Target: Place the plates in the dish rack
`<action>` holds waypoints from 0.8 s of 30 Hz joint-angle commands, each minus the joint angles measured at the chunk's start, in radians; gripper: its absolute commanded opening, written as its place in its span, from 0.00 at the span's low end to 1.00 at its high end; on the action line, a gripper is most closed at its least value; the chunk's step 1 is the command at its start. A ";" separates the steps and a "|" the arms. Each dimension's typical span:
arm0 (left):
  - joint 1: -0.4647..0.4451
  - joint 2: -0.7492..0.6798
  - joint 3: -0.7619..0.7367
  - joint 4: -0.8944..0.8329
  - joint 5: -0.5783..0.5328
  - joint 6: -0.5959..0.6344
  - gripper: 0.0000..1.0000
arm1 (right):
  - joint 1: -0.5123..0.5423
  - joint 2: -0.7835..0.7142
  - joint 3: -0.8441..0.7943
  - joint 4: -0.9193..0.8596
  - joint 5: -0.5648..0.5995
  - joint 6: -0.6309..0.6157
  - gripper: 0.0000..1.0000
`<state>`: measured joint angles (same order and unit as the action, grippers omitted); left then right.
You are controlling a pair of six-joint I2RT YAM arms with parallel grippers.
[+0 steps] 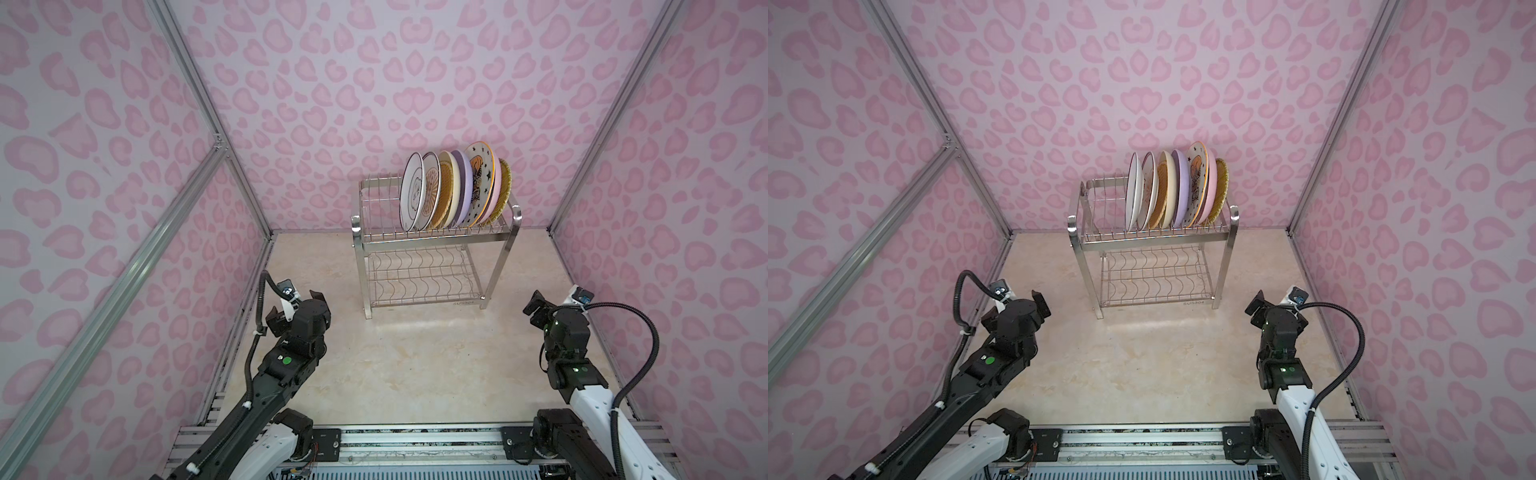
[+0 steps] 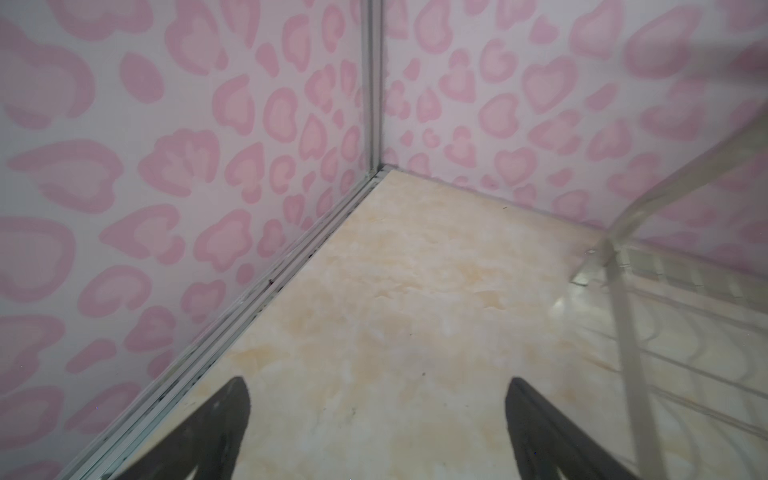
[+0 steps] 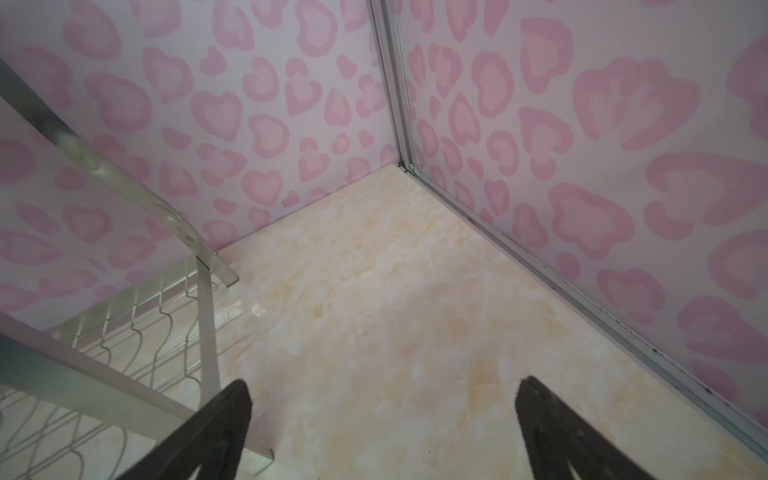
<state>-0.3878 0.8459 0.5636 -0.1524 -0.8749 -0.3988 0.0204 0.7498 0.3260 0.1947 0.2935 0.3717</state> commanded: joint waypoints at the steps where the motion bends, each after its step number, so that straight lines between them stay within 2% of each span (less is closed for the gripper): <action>1: 0.078 0.067 -0.071 0.173 -0.062 -0.046 0.97 | -0.005 0.062 -0.100 0.355 0.058 -0.108 1.00; 3: 0.105 0.116 -0.128 0.285 -0.067 -0.003 0.97 | -0.005 0.133 -0.147 0.480 0.087 -0.155 1.00; 6: 0.131 0.166 -0.227 0.548 -0.059 0.096 0.97 | -0.007 0.258 -0.180 0.629 0.084 -0.201 1.00; 9: 0.170 0.232 -0.316 0.817 0.018 0.185 0.97 | -0.006 0.382 -0.162 0.674 0.061 -0.209 1.00; 12: 0.197 0.361 -0.360 1.068 0.080 0.276 0.97 | -0.003 0.549 -0.186 0.908 0.017 -0.260 1.00; 14: 0.206 0.417 -0.360 1.165 0.161 0.346 0.97 | -0.001 0.674 -0.209 1.118 0.001 -0.296 1.00; 19: 0.244 0.577 -0.360 1.387 0.261 0.357 0.98 | 0.003 0.875 -0.219 1.341 -0.036 -0.317 1.00; 20: 0.246 0.561 -0.334 1.303 0.319 0.361 1.00 | 0.003 0.866 -0.224 1.331 -0.035 -0.312 1.00; 22: 0.268 0.585 -0.333 1.326 0.399 0.365 0.97 | 0.003 0.843 -0.199 1.253 -0.037 -0.310 1.00; 23: 0.301 0.577 -0.332 1.282 0.485 0.347 0.97 | 0.002 0.841 -0.170 1.205 -0.047 -0.315 1.00; 24: 0.333 0.614 -0.331 1.295 0.519 0.319 0.97 | 0.003 0.826 -0.137 1.122 -0.060 -0.317 1.00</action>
<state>-0.1005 1.4261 0.2237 1.0801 -0.5205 -0.0555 0.0216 1.5898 0.1459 1.3476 0.2649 0.0750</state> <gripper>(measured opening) 0.967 0.998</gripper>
